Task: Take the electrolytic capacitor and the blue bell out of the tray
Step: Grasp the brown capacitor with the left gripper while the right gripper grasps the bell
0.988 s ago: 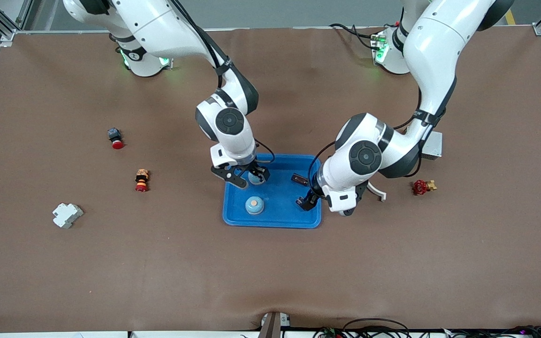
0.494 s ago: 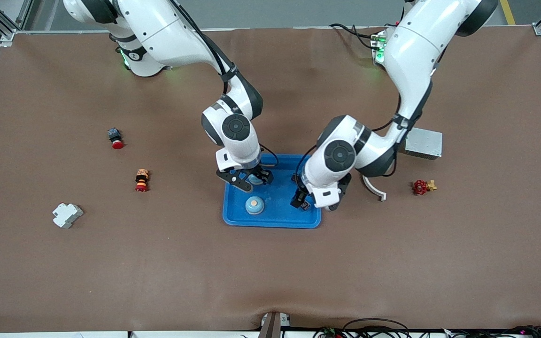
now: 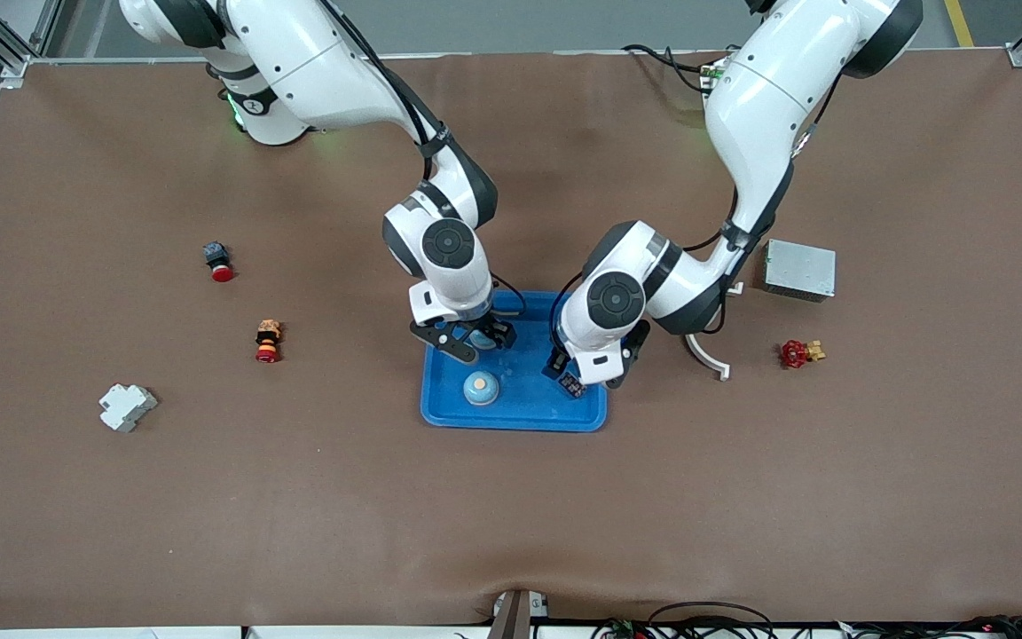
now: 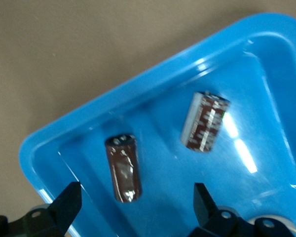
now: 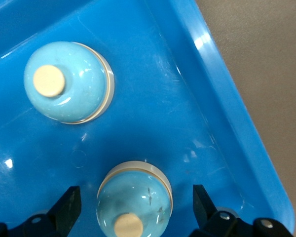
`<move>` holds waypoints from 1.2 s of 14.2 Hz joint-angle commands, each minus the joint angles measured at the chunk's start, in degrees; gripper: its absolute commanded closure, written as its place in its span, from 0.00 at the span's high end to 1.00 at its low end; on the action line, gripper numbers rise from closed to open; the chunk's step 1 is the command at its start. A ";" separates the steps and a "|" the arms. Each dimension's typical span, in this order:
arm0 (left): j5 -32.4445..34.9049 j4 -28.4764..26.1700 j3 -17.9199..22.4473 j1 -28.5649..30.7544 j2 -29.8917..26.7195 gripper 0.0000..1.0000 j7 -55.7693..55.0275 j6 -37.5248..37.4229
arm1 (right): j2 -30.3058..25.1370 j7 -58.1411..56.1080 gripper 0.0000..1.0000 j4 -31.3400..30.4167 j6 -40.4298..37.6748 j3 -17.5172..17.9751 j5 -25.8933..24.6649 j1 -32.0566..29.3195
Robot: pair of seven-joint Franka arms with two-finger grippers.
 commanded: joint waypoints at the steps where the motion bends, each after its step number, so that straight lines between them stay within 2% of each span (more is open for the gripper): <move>1: 1.52 -0.61 0.87 -0.54 0.22 1.00 -1.08 -0.63 | 0.78 1.88 0.79 1.71 -0.46 -0.73 -0.15 1.40; 4: 2.66 -0.17 0.87 -1.24 1.45 1.00 -1.16 -0.55 | 0.78 2.06 0.31 2.58 -0.72 -0.64 0.55 1.49; 6: 3.28 -0.08 0.87 -1.51 2.68 1.00 -1.16 -0.54 | 0.78 2.85 0.05 3.37 -0.90 -0.64 0.73 1.49; 7: 3.89 -0.17 0.87 -1.68 2.78 1.00 -1.16 -0.54 | 0.78 2.77 0.00 3.81 -1.16 -0.55 0.73 1.49; 10: 3.90 0.10 0.87 -1.95 2.95 1.00 -1.16 -0.28 | 0.43 2.06 0.00 5.40 -2.12 -0.55 0.73 0.35; 12: 3.98 0.10 0.96 -2.03 2.95 1.00 -1.16 -0.19 | 0.08 0.93 0.00 7.67 -6.58 -0.55 0.64 -0.70; 13: 3.90 0.18 0.96 -2.04 2.86 0.88 -1.16 -0.19 | -0.18 -1.60 0.00 8.82 -9.39 -0.64 0.64 -1.41; 14: 3.98 0.27 0.96 -2.04 2.86 0.67 -1.16 -0.19 | -0.88 -5.46 0.00 9.00 -10.99 -0.55 0.73 -2.63; 15: 3.99 0.36 0.96 -2.04 2.86 0.55 -1.16 -0.19 | -2.02 -8.98 0.00 8.83 -12.22 -0.55 0.82 -4.38; 16: 3.90 0.36 0.96 -2.04 2.86 0.38 -1.08 -0.19 | -3.16 -11.97 0.00 8.74 -13.71 -0.55 0.82 -6.23; 17: 3.98 0.36 0.96 -2.04 2.86 0.26 -1.08 -0.19 | -4.39 -15.22 0.00 8.65 -15.21 -0.55 0.82 -8.07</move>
